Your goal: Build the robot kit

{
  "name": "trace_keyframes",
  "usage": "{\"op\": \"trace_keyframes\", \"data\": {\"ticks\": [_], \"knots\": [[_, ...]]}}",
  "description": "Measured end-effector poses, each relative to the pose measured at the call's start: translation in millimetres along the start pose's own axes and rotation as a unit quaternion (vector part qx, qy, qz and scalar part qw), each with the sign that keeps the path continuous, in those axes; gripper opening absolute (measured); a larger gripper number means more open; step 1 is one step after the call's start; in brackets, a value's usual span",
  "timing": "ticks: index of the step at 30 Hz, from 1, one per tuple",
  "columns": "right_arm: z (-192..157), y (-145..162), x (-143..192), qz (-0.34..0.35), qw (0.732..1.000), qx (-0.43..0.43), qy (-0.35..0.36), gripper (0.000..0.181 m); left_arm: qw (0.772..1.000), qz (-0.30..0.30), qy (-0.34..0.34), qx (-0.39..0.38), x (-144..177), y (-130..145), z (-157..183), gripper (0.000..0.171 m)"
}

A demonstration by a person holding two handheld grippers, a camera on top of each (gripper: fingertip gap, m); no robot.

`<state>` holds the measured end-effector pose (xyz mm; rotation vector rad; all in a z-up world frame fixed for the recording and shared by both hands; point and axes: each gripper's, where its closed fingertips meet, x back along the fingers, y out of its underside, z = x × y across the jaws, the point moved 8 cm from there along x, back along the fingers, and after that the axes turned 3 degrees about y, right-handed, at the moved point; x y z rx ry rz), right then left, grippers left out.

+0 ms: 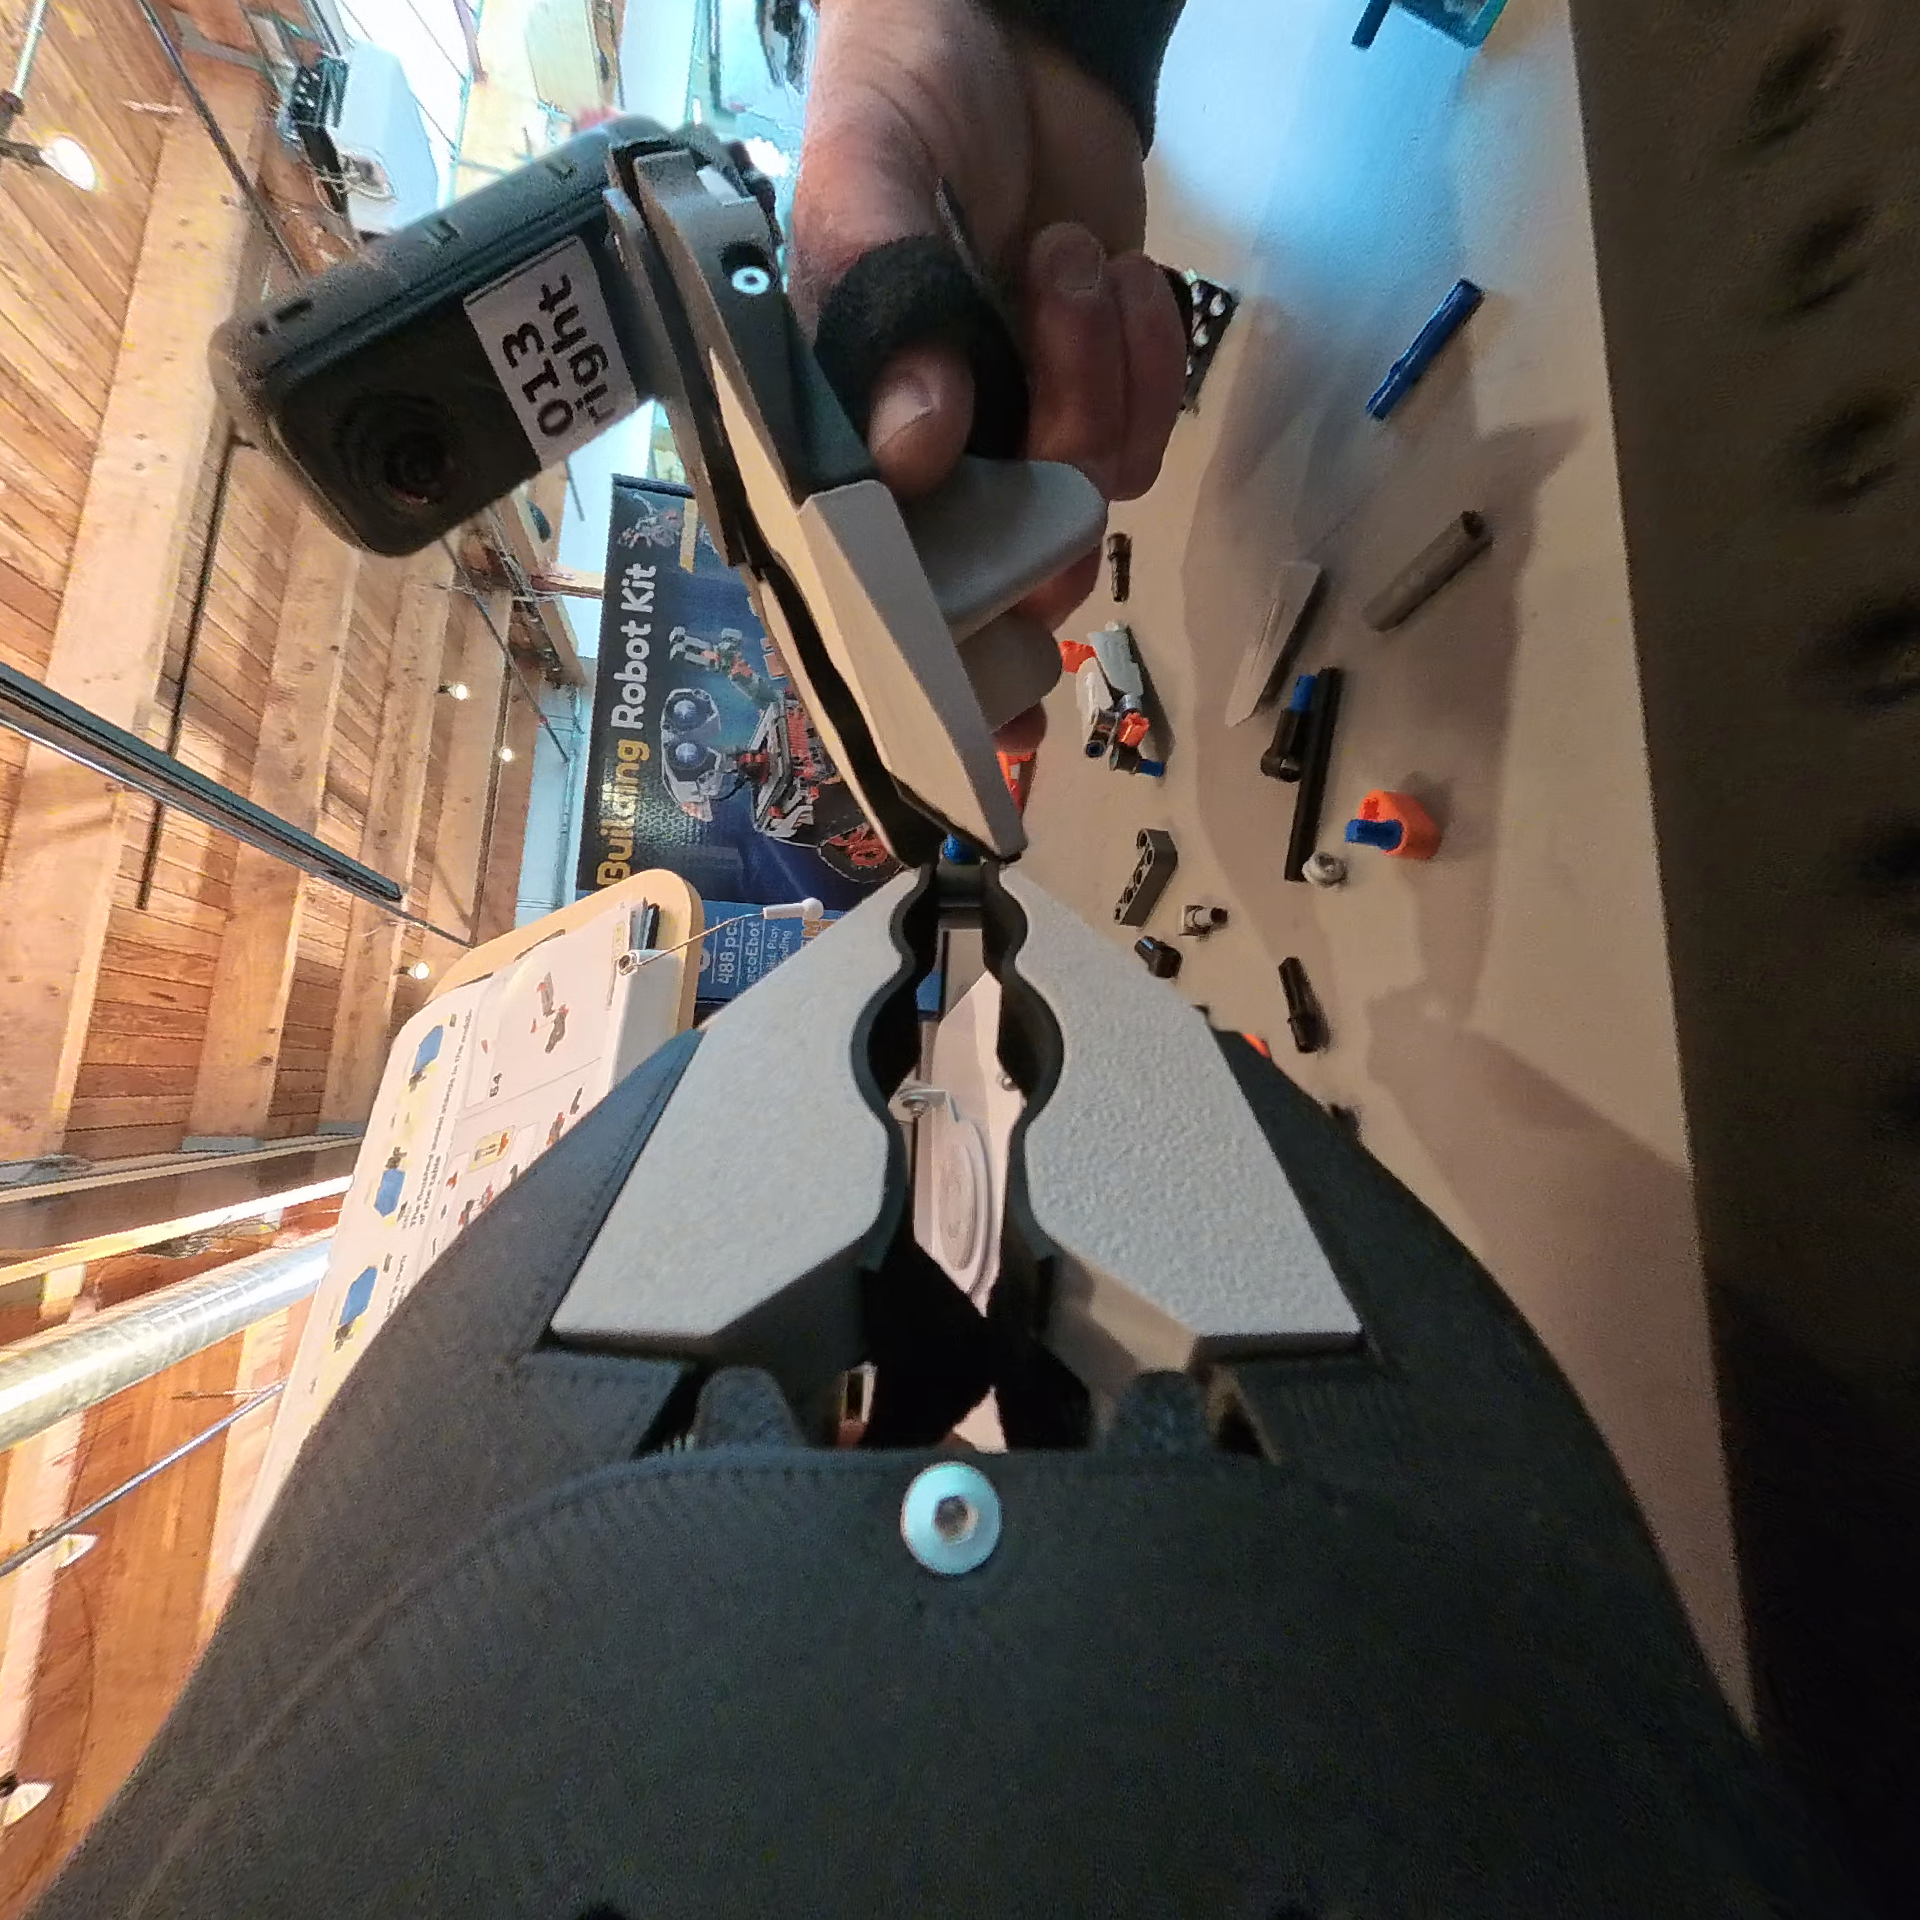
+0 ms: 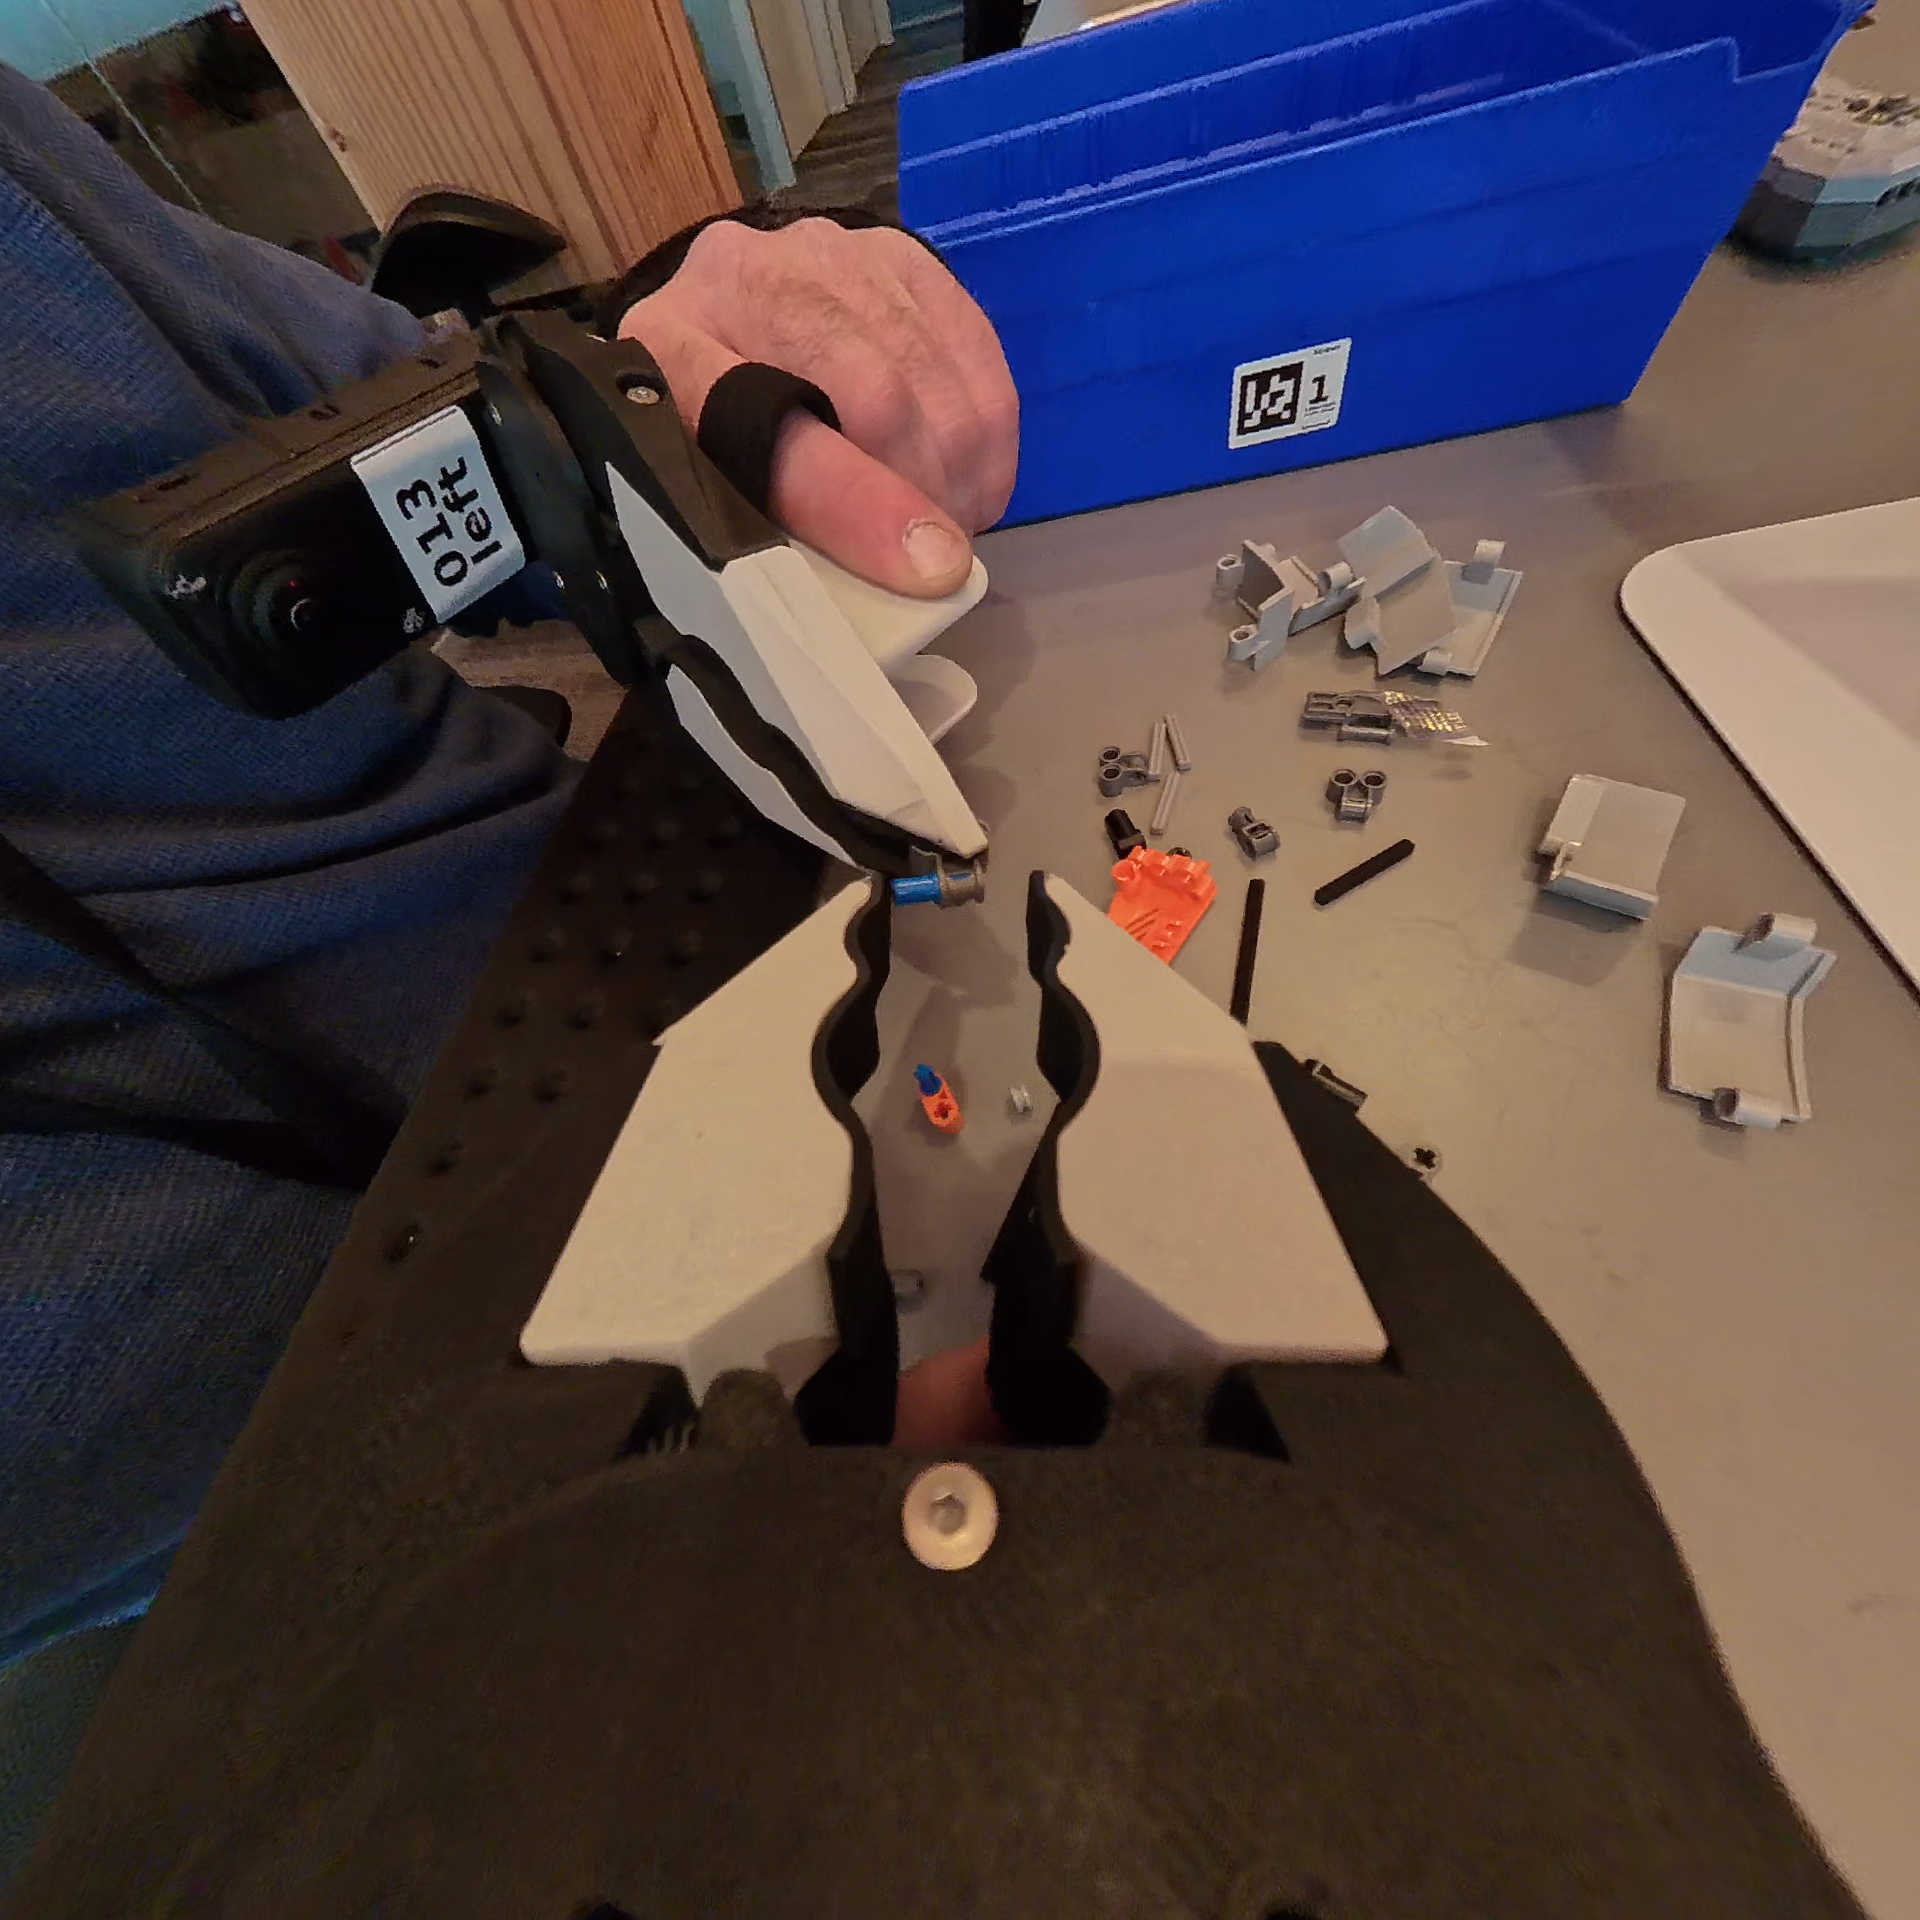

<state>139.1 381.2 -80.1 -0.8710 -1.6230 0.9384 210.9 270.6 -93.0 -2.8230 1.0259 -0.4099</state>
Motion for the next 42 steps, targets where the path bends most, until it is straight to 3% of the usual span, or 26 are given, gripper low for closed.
{"op": "trace_keyframes", "data": {"ticks": [6,13,20,31,42], "knots": [[-1,-2,1,0.0,1.0,0.007,0.008,0.029,1.0,0.01,-0.013,-0.005,1,0,-1,0.006],[-5,-3,0,0.003,1.0,0.026,0.012,0.017,1.0,0.005,-0.023,-0.012,-1,1,0,0.006],[-6,-7,5,0.016,1.0,0.013,-0.003,0.033,0.999,0.003,-0.03,-0.018,-2,0,-1,0.006],[-6,-8,4,0.029,0.999,0.034,0.007,0.016,0.999,0.006,-0.042,-0.023,-2,-2,-2,0.007],[-8,-11,6,0.038,0.997,0.064,0.028,0.012,0.998,0.009,-0.053,-0.024,-1,-2,-4,0.008]]}}
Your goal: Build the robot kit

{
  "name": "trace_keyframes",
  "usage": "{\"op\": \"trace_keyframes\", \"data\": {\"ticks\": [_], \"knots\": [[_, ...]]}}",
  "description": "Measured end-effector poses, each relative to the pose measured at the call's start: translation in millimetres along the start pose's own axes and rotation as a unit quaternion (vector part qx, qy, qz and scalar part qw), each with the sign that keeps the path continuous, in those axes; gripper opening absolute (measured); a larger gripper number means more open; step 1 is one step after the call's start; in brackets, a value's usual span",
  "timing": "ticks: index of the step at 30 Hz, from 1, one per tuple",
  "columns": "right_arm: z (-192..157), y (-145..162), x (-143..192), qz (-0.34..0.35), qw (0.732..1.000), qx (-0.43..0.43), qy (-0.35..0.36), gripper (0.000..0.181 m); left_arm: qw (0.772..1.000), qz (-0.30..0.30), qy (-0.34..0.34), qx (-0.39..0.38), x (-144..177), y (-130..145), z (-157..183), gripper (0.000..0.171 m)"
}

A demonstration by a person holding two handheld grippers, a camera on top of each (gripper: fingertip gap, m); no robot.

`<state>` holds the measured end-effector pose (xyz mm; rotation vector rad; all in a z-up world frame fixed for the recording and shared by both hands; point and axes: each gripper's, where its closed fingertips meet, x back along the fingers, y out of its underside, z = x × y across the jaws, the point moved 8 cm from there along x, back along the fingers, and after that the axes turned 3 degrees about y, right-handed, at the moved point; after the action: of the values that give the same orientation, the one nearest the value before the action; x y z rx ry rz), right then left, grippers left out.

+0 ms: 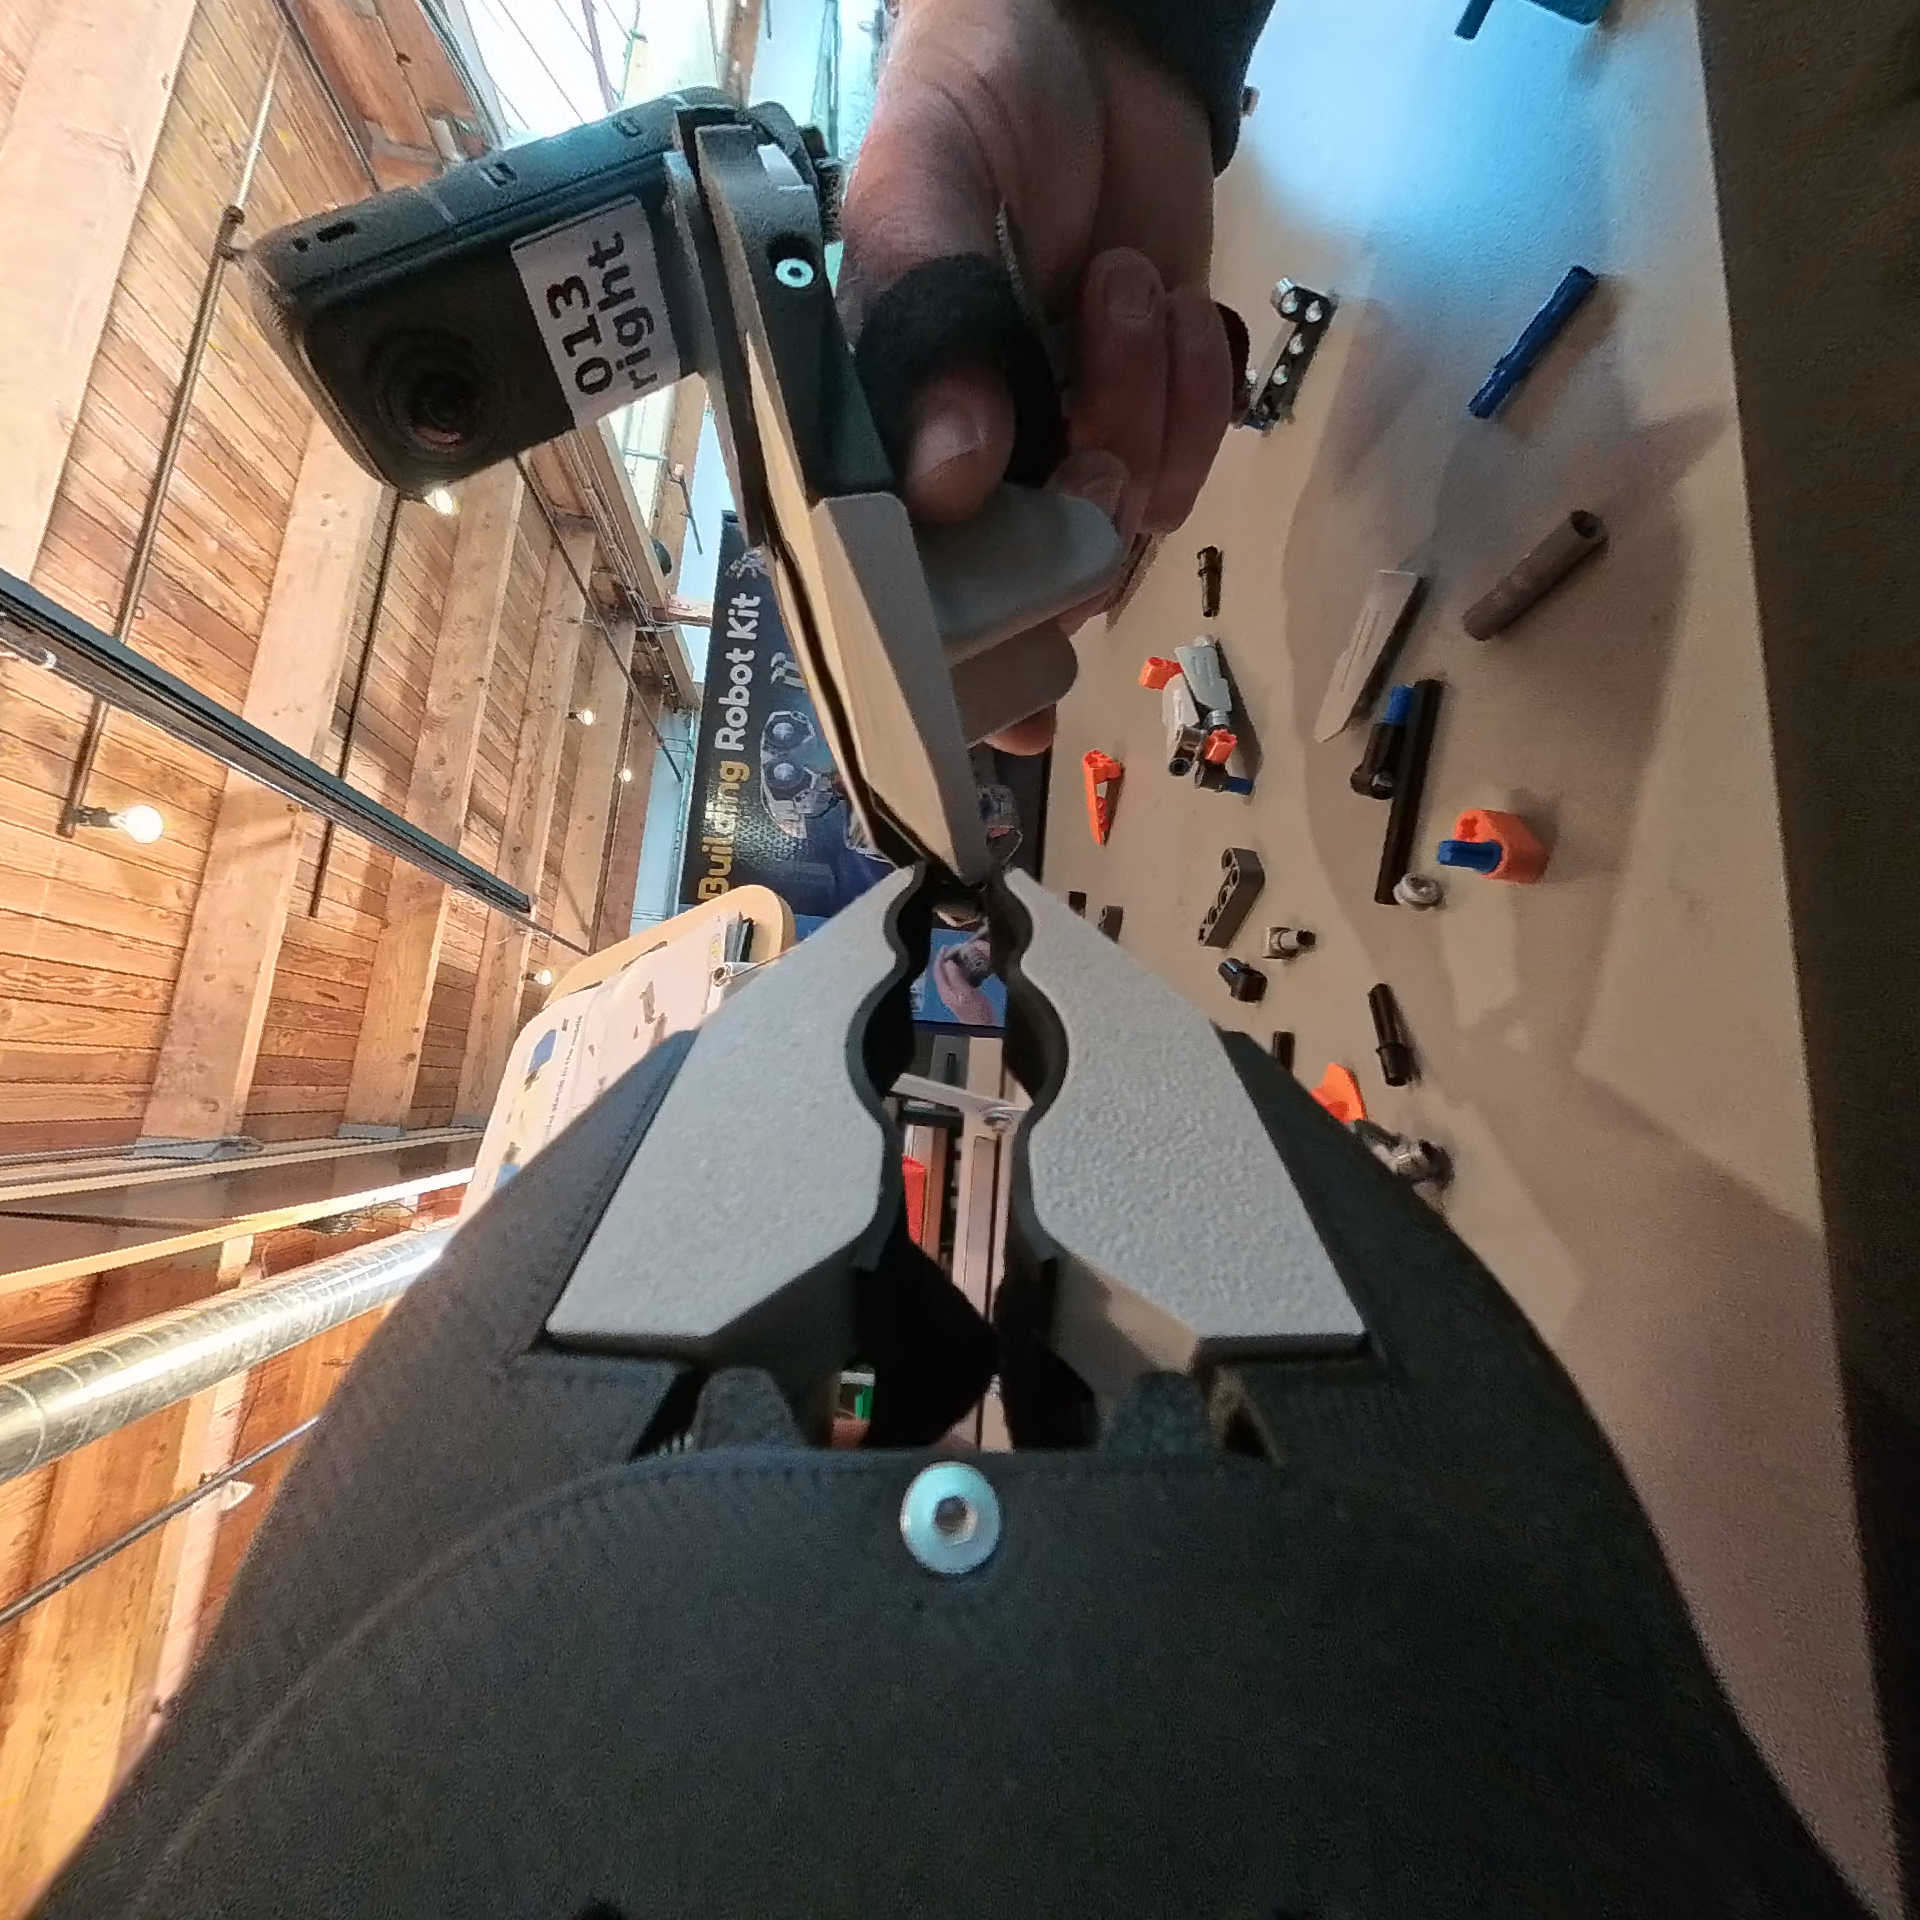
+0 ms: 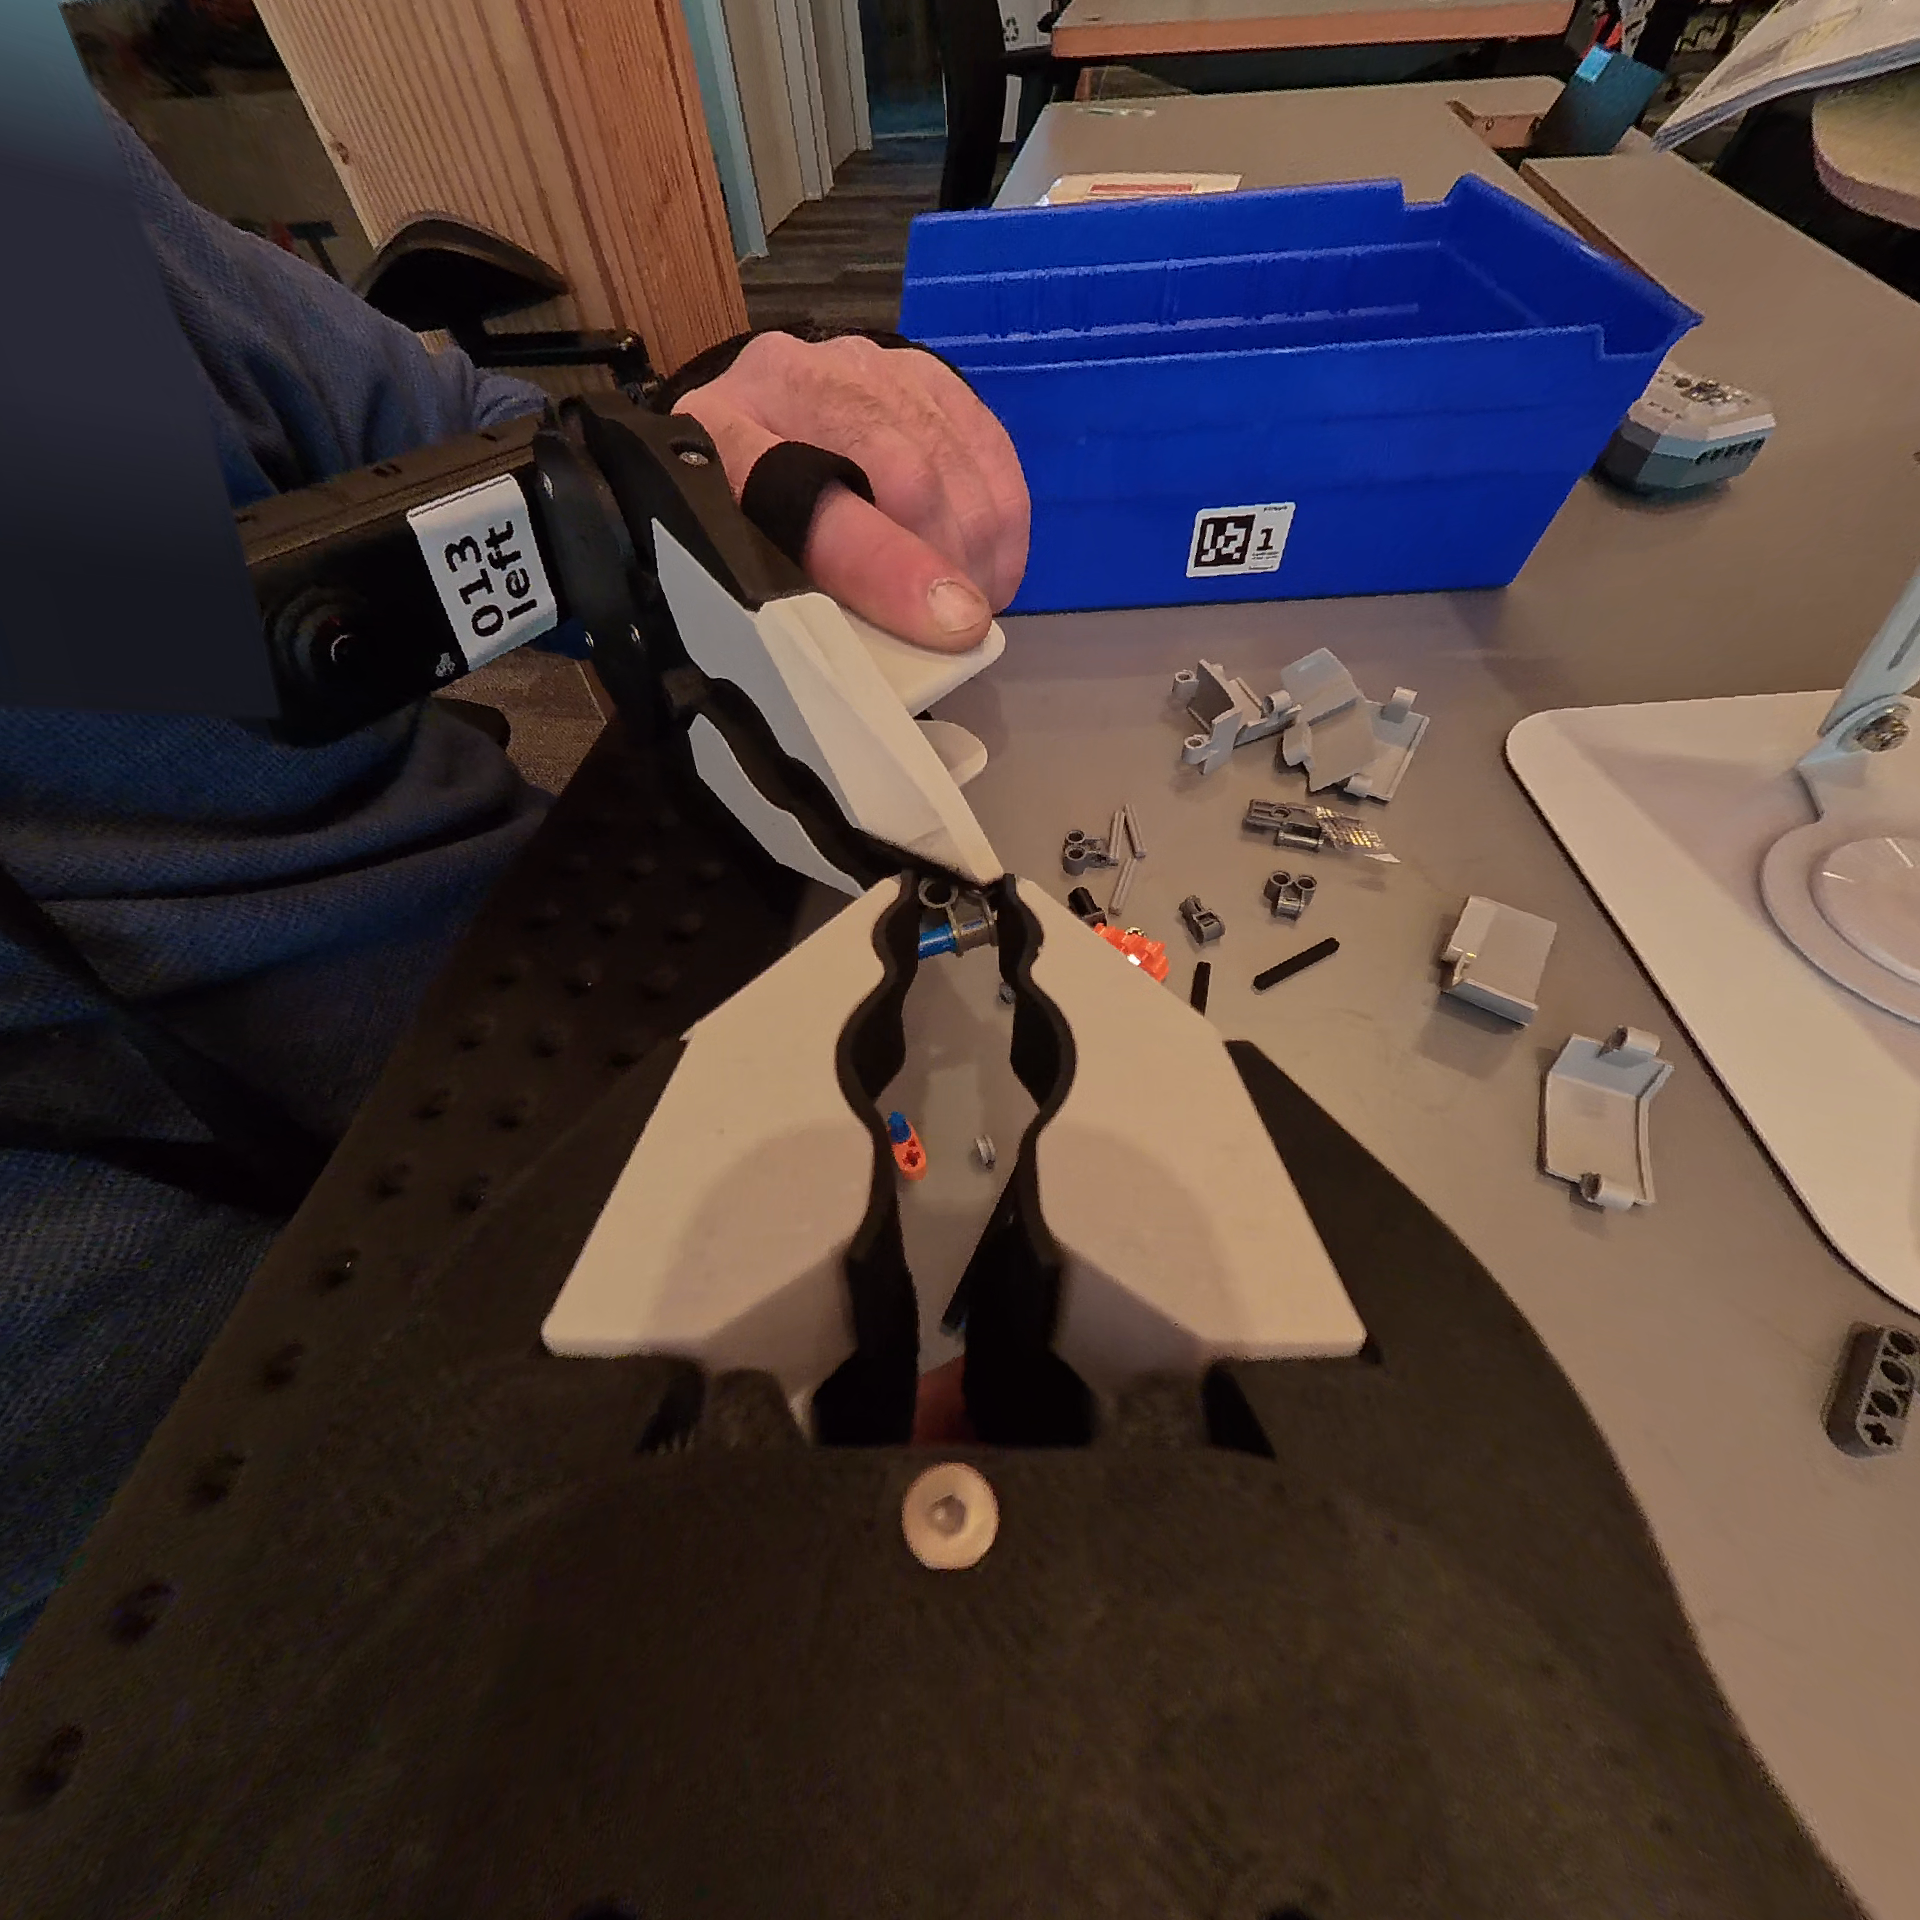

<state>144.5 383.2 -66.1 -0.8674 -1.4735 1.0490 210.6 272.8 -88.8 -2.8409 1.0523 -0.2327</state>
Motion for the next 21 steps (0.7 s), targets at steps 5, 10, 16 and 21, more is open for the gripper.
{"op": "trace_keyframes", "data": {"ticks": [5,10,16,21], "knots": [[-2,-2,1,0.003,1.0,0.013,0.006,0.012,1.0,0.002,-0.005,0.003,0,-1,-1,0.008],[-3,-4,2,0.009,0.999,0.03,0.015,0.012,1.0,0.002,-0.015,0.012,1,-1,-4,0.01],[-3,-8,7,0.02,0.998,0.053,0.033,0.013,0.998,0.0,-0.029,0.059,3,3,-12,0.01],[-6,-12,9,0.014,0.985,0.143,0.098,0.012,0.977,0.01,-0.018,0.21,5,15,-29,0.01]]}}
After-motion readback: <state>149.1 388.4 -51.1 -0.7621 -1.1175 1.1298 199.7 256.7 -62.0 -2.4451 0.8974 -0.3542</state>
